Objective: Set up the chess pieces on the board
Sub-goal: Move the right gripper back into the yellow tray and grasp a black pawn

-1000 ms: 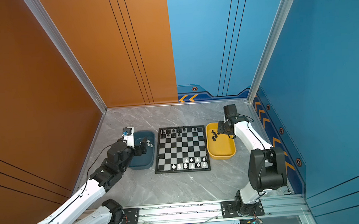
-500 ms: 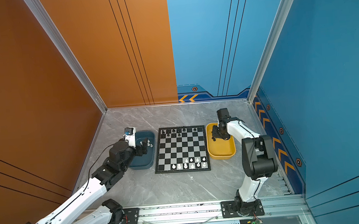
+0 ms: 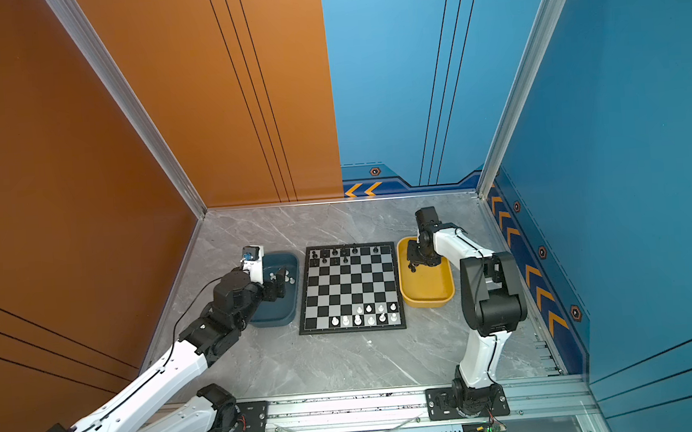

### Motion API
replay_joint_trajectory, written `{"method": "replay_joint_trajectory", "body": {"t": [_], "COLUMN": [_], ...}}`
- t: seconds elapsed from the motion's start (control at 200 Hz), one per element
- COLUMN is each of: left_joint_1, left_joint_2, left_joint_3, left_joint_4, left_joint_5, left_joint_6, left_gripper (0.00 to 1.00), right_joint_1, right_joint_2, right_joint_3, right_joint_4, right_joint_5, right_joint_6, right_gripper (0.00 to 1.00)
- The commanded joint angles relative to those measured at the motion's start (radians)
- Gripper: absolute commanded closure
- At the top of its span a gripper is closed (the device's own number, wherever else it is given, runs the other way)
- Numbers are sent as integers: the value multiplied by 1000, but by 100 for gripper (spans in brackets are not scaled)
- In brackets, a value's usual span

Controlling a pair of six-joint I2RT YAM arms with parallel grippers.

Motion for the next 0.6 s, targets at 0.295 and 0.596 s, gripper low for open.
{"method": "replay_joint_trajectory", "body": {"t": [0.295, 0.596], "left_joint_1": [-10, -10], "left_joint_2": [11, 12], "left_joint_3": [22, 22], "left_joint_4": [24, 24], "left_joint_5": [6, 7], "left_joint_6": [6, 5], "left_gripper": [10, 10], "right_joint_1": [3, 4], "right_joint_2": [61, 75], "right_joint_3": [57, 68], "right_joint_4": [-15, -22], "right_joint_5": [26, 33], "right_joint_6": [-3, -5], "right_gripper": [74, 79]}}
